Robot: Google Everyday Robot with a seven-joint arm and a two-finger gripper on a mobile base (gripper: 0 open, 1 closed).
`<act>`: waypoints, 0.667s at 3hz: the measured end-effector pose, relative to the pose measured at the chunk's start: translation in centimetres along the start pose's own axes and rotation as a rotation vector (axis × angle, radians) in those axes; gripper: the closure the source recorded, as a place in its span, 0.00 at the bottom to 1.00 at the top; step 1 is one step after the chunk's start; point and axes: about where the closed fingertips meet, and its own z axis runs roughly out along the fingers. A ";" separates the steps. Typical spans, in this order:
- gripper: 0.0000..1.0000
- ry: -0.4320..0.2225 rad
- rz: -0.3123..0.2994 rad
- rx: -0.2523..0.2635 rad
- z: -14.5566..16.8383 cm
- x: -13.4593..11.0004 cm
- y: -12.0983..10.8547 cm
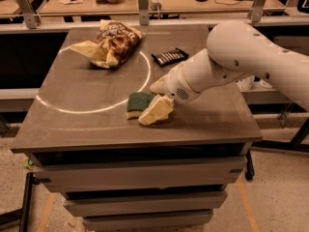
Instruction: Move sponge near brown chip bag
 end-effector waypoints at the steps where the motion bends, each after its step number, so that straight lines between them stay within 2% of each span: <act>1: 0.65 -0.057 -0.019 0.022 -0.5 -1.5 -2.2; 2: 0.88 -0.176 -0.080 0.059 -0.5 -5.9 -5.5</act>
Offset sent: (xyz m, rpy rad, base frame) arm 0.1210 0.0479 0.1024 0.2873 -0.3096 0.0397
